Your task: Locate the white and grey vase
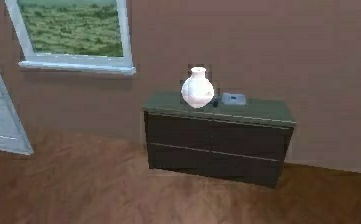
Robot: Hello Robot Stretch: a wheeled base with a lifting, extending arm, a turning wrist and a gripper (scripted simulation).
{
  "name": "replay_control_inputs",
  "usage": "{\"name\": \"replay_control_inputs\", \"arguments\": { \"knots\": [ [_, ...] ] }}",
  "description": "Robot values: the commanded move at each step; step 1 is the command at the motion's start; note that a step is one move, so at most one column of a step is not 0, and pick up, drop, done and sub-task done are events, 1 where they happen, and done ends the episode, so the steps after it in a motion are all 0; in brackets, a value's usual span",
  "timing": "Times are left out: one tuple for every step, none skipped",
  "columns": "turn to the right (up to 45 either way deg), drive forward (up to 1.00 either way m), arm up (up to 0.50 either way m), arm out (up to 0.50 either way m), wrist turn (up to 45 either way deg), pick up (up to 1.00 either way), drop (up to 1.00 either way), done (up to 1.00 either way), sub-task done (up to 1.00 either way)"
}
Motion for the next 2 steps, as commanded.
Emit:
{"name": "replay_control_inputs", "arguments": {
  "knots": [
    [6.0, 0.0, 0.0, 0.0, 0.0, 0.0, 0.0, 0.0, 0.0],
    [3.0, 0.0, 0.0, 0.0, 0.0, 0.0, 0.0, 0.0, 0.0]
  ]
}}
